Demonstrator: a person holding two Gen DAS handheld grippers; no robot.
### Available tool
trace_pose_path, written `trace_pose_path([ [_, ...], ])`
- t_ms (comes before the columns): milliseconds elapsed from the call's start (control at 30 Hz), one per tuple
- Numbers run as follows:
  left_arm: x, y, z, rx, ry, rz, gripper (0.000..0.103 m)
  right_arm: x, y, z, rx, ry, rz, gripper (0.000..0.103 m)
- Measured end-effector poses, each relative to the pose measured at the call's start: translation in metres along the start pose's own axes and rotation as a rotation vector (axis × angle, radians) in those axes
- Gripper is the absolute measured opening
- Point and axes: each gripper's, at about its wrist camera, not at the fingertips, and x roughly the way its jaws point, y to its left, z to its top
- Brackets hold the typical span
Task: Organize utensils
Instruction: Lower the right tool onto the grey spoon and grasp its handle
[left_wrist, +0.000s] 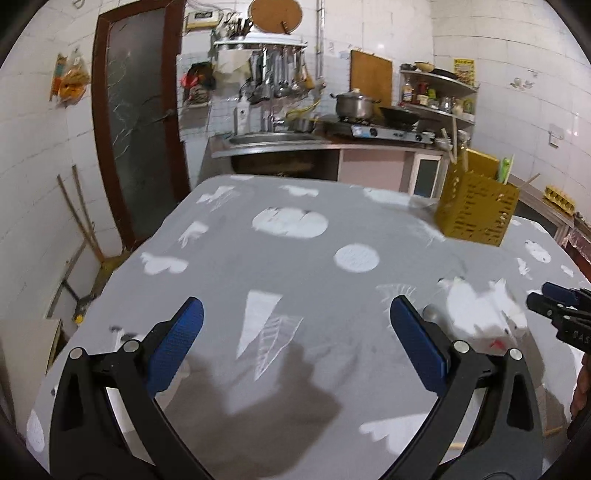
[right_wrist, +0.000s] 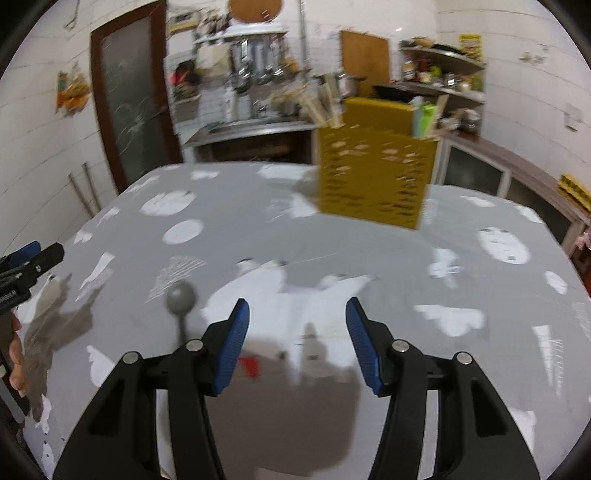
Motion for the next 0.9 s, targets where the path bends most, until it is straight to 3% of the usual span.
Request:
trace_pose_path([
  [133, 0.004, 0.009, -0.009, -0.009, 0.022, 0.005, 0.098, 0.015, 0.022, 0.000, -0.036, 0.056, 0.048, 0.054],
  [567, 0.043, 0.046, -0.006, -0.041, 0.113, 0.021, 0.098, 0.054, 0.071, -0.005, -0.106, 0.164, 0.038, 0.053],
  [733, 0.047, 0.040, -0.012, -0.047, 0.142, -0.020, 0.098, 0.070, 0.077, -0.006, -0.117, 0.207, 0.031, 0.036],
  [800, 0.045, 0.032, -0.013, -0.029, 0.140, -0.037, 0.098, 0.073, 0.074, -0.004, -0.101, 0.211, 0.043, 0.013],
  [900, 0.041, 0.018, -0.012, -0.016, 0.147, -0.083, 0.098, 0.073, 0.064, -0.003, -0.066, 0.207, 0.058, 0.007],
])
